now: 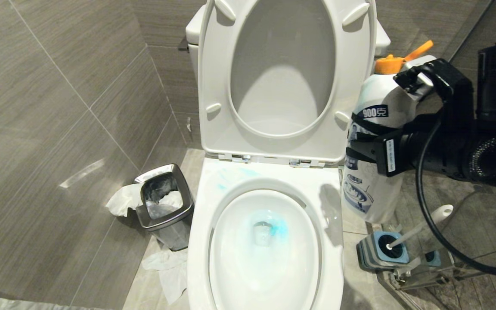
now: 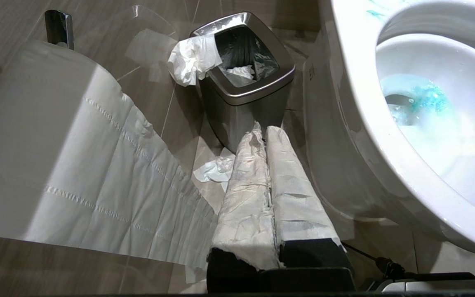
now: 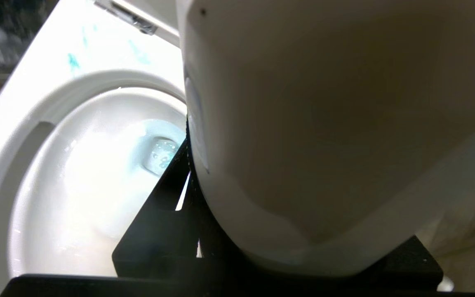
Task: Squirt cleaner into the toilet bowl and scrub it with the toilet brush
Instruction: Place the cleaning agent on the floor
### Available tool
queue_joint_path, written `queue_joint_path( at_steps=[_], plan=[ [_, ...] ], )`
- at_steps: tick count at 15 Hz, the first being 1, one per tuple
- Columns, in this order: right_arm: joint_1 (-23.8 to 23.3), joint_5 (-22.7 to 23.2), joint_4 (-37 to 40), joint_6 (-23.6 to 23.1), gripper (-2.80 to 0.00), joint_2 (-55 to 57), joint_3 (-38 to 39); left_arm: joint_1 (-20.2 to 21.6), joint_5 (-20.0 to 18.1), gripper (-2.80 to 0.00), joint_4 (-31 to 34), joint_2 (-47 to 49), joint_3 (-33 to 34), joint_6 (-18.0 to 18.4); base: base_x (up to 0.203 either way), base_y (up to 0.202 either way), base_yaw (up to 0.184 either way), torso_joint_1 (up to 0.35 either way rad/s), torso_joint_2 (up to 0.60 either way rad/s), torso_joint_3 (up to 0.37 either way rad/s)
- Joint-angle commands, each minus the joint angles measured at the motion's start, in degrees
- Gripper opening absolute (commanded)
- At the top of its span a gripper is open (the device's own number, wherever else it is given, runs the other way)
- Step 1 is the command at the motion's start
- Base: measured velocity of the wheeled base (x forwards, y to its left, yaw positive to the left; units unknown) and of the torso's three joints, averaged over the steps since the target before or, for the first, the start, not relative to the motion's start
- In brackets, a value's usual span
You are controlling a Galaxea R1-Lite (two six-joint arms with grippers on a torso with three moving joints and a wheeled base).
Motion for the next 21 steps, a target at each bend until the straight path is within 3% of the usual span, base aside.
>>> queue_joint_path(
  at_steps=[1, 3, 8, 13, 16, 18, 21],
  plan=[
    [-3.58, 0.25, -0.20, 2.94, -2.80, -4.62, 3.30, 0.00, 0.00, -2.80, 0.00, 0.05, 0.09, -0.01, 0.000, 0.000, 0.000, 0.000, 0.00, 0.000],
    [-6.75, 0.84, -1.06, 4.41, -2.80, -5.93, 5.52, 0.00, 0.00, -2.80, 0.00, 0.05, 0.09, -0.01, 0.000, 0.000, 0.000, 0.000, 0.00, 0.000],
    [-16.24, 4.57, -11.74, 6.17, -2.80, -6.60, 11.29, 0.00, 0.00, -2.80, 0.00, 0.05, 0.09, -0.01, 0.000, 0.000, 0.000, 0.000, 0.00, 0.000],
    [-27.03, 12.20, -18.46, 6.22, -2.80, -5.57, 17.38, 0.00, 0.00, -2.80, 0.00, 0.05, 0.09, -0.01, 0.000, 0.000, 0.000, 0.000, 0.00, 0.000],
    [-30.29, 14.76, -23.42, 6.10, -2.80, -2.58, 18.88, 0.00, 0.00, -2.80, 0.00, 0.05, 0.09, -0.08, 0.000, 0.000, 0.000, 0.000, 0.00, 0.000],
    [-32.64, 18.80, -25.57, 5.78, -2.80, -1.19, 19.20, 0.00, 0.00, -2.80, 0.00, 0.05, 0.09, -0.01, 0.000, 0.000, 0.000, 0.000, 0.00, 0.000],
    [-33.20, 19.82, -28.87, 5.15, -2.80, 0.46, 19.41, 0.00, 0.00, -2.80, 0.00, 0.05, 0.09, -0.01, 0.000, 0.000, 0.000, 0.000, 0.00, 0.000]
  ],
)
